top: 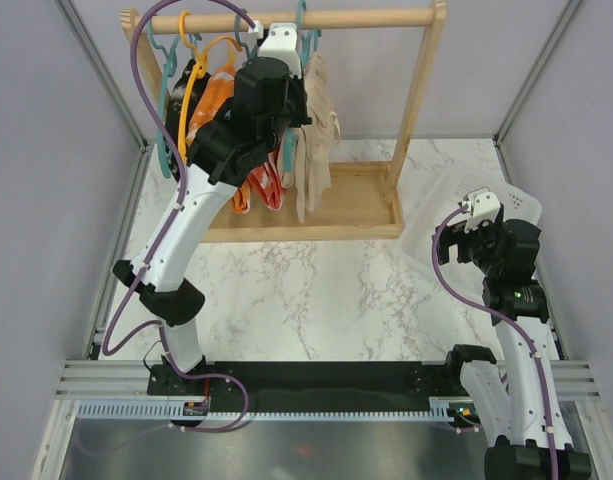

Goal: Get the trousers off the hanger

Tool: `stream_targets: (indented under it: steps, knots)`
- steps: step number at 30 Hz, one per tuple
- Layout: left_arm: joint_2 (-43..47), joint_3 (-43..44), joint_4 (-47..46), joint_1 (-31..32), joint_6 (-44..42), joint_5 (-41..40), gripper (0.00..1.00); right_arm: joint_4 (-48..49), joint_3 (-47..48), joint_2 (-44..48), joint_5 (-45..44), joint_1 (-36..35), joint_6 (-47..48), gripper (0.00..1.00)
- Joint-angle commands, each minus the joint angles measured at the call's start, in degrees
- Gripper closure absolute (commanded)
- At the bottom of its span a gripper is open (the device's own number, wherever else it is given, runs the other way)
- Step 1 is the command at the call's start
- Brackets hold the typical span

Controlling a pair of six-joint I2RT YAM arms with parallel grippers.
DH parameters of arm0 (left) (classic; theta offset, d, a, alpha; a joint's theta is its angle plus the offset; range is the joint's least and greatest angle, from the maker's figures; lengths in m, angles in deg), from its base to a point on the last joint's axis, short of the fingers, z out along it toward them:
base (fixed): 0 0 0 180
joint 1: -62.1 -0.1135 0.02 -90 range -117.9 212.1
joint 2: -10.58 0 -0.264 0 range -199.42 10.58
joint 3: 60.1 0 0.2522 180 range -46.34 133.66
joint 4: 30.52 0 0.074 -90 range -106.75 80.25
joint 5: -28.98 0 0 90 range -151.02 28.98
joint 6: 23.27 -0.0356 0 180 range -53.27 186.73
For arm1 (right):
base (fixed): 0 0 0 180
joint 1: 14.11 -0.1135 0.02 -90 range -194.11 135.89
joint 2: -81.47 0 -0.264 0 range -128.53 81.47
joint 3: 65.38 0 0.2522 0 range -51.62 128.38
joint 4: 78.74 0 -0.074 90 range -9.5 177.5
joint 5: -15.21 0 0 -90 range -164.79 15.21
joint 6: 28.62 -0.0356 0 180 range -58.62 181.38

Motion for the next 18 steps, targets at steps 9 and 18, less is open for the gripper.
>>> stream_targets:
  steps: [9,18]
  knots:
    - [7.1,0.7,-8.7,0.1,3.4,6.2,0.98,0.0,-0.3,0.2,1.2,0.7,0.5,0.02]
    - [15.3,-10.4,-8.6,0.1,7.4,12.8,0.98,0.0,-1.4,2.6,13.7,0.8,2.0,0.02]
